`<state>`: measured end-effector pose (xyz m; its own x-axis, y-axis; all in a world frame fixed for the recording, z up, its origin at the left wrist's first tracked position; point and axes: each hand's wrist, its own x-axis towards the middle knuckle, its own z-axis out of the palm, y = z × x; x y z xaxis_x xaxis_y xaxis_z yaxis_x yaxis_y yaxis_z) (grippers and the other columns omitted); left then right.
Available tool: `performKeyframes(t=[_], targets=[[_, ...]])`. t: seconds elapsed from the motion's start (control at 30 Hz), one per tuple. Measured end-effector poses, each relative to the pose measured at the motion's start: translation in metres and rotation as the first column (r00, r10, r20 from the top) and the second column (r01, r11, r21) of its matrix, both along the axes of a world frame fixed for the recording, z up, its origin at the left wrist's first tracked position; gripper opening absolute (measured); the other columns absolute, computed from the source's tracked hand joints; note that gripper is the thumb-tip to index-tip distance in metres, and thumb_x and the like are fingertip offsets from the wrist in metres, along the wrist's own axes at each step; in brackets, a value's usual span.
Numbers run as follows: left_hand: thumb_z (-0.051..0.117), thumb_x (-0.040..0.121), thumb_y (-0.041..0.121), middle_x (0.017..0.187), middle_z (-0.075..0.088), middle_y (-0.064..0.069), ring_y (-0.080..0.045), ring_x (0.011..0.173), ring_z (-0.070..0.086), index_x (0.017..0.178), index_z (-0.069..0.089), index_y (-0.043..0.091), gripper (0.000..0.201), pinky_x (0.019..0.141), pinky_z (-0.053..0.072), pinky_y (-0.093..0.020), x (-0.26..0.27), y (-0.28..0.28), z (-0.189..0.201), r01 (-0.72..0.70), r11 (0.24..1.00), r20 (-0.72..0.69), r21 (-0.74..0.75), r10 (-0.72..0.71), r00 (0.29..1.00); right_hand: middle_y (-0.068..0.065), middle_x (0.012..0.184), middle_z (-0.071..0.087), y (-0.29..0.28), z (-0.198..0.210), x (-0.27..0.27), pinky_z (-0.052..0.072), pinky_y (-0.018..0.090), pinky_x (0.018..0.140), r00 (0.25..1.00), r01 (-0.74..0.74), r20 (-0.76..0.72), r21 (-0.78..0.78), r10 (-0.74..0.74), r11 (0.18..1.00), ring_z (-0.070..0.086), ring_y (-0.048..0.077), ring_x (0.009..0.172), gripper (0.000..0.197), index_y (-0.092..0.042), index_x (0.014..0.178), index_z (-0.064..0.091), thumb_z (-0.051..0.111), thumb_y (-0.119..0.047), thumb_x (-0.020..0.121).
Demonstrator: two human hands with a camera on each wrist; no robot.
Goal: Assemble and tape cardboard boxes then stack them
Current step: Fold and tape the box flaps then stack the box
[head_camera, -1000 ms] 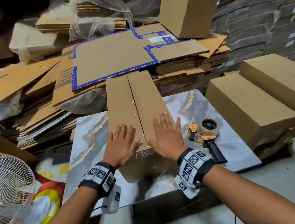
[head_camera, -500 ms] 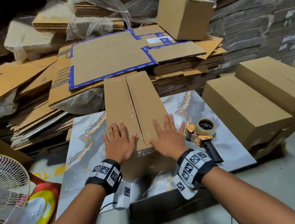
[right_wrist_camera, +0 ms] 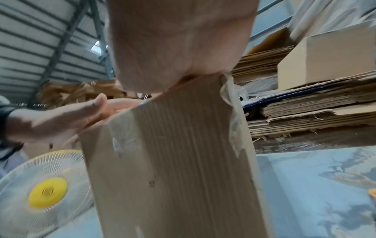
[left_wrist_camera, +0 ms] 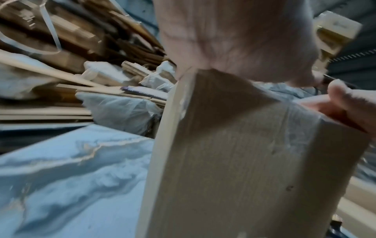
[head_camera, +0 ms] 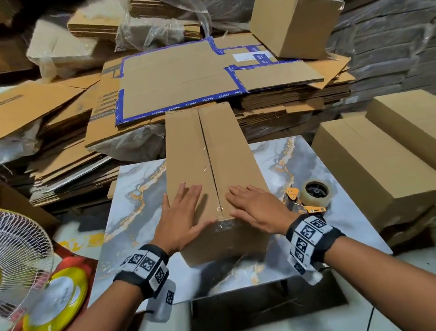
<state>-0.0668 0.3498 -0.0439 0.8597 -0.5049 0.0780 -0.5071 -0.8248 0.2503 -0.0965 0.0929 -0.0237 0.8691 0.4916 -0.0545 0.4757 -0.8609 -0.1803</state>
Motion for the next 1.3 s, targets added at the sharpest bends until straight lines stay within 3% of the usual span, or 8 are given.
performKeyframes(t=[0.23, 0.4, 0.57, 0.73, 0.83, 1.1, 1.2, 1.3], targets=[[0.010, 0.084, 0.091, 0.156, 0.044, -0.012, -0.037, 0.147, 0.035, 0.158, 0.027, 0.020, 0.104, 0.105, 0.036, -0.067, 0.000, -0.012, -0.008, 0.028, 0.974, 0.132, 0.224, -0.059, 0.990, 0.018, 0.146, 0.054, -0.002, -0.021, 0.009, 0.046, 0.049, 0.106, 0.998, -0.040, 0.036, -0.226, 0.050, 0.973, 0.054, 0.031, 0.134, 0.082, -0.013, 0.142, 0.056, 0.005, -0.063, 0.102], [0.010, 0.083, 0.090, 0.151, 0.050, -0.013, -0.037, 0.143, 0.042, 0.155, 0.022, 0.018, 0.103, 0.104, 0.031, -0.075, -0.005, -0.015, -0.012, -0.055, 0.978, 0.193, 0.199, 0.016, 0.981, 0.020, 0.165, 0.022, -0.006, -0.019, 0.010, 0.021, 0.049, 0.122, 0.988, -0.108, 0.083, -0.256, 0.133, 0.961, 0.023, 0.033, 0.153, 0.077, -0.009, 0.159, 0.022, 0.046, -0.053, 0.101], [0.017, 0.072, 0.095, 0.153, 0.046, -0.015, -0.038, 0.145, 0.039, 0.155, 0.021, 0.014, 0.116, 0.107, 0.026, -0.076, -0.008, -0.011, -0.015, -0.118, 0.965, 0.194, 0.233, 0.072, 0.978, 0.014, 0.167, 0.018, -0.009, -0.009, 0.009, 0.016, 0.044, 0.124, 0.989, -0.127, 0.046, -0.231, 0.142, 0.965, 0.018, 0.028, 0.155, 0.101, -0.007, 0.160, 0.016, 0.003, -0.077, 0.089], [0.019, 0.102, 0.066, 0.163, 0.029, -0.015, -0.032, 0.154, 0.016, 0.154, 0.036, 0.008, 0.079, 0.124, 0.016, -0.056, -0.017, 0.006, -0.027, -0.180, 0.965, 0.214, -0.193, 0.220, 0.952, 0.011, 0.156, 0.044, -0.019, -0.001, 0.024, 0.036, 0.045, 0.114, 0.977, -0.179, 0.084, -0.157, 0.194, 0.971, 0.043, 0.030, 0.142, 0.094, -0.008, 0.153, 0.036, 0.018, -0.077, 0.092], [0.030, 0.106, 0.039, 0.163, 0.028, -0.015, -0.028, 0.155, 0.015, 0.148, 0.043, 0.000, 0.059, 0.126, 0.009, -0.031, -0.022, -0.006, -0.044, -0.302, 0.763, 0.155, -0.572, 0.462, 0.873, 0.010, 0.148, 0.051, -0.021, -0.007, 0.025, 0.040, 0.045, 0.108, 0.968, -0.200, 0.133, -0.096, 0.211, 0.975, 0.049, 0.030, 0.133, 0.085, -0.009, 0.148, 0.045, 0.031, -0.072, 0.093], [0.030, 0.107, 0.037, 0.165, 0.023, -0.013, -0.024, 0.153, 0.023, 0.157, 0.024, 0.006, 0.059, 0.123, 0.023, -0.034, -0.021, -0.078, -0.057, -0.373, -0.101, -0.285, -0.922, 0.830, 0.479, 0.009, 0.152, 0.048, -0.027, -0.015, 0.026, 0.028, 0.036, 0.111, 0.971, -0.221, 0.126, 0.140, 0.204, 0.965, 0.044, 0.025, 0.136, 0.088, -0.011, 0.152, 0.043, 0.021, -0.075, 0.095], [0.021, 0.106, 0.055, 0.169, -0.001, -0.014, -0.021, 0.157, 0.003, 0.159, 0.001, 0.000, 0.079, 0.126, 0.007, -0.030, -0.020, -0.093, -0.063, -0.403, -0.077, -0.262, -0.912, 0.864, 0.429, 0.005, 0.160, 0.038, -0.031, -0.020, 0.027, 0.018, 0.027, 0.116, 0.969, -0.243, 0.115, 0.258, 0.220, 0.935, 0.035, 0.019, 0.144, 0.084, -0.015, 0.156, 0.035, 0.013, -0.072, 0.098], [0.016, 0.105, 0.057, 0.167, -0.010, -0.022, -0.028, 0.157, -0.006, 0.155, -0.006, -0.010, 0.086, 0.127, 0.001, -0.046, -0.018, -0.101, -0.067, -0.406, -0.003, -0.174, -0.914, 0.907, 0.384, 0.000, 0.162, 0.033, -0.034, -0.025, 0.029, 0.015, 0.021, 0.119, 0.965, -0.259, 0.118, 0.327, 0.233, 0.909, 0.029, 0.012, 0.147, 0.080, -0.015, 0.157, 0.033, 0.014, -0.069, 0.101]])
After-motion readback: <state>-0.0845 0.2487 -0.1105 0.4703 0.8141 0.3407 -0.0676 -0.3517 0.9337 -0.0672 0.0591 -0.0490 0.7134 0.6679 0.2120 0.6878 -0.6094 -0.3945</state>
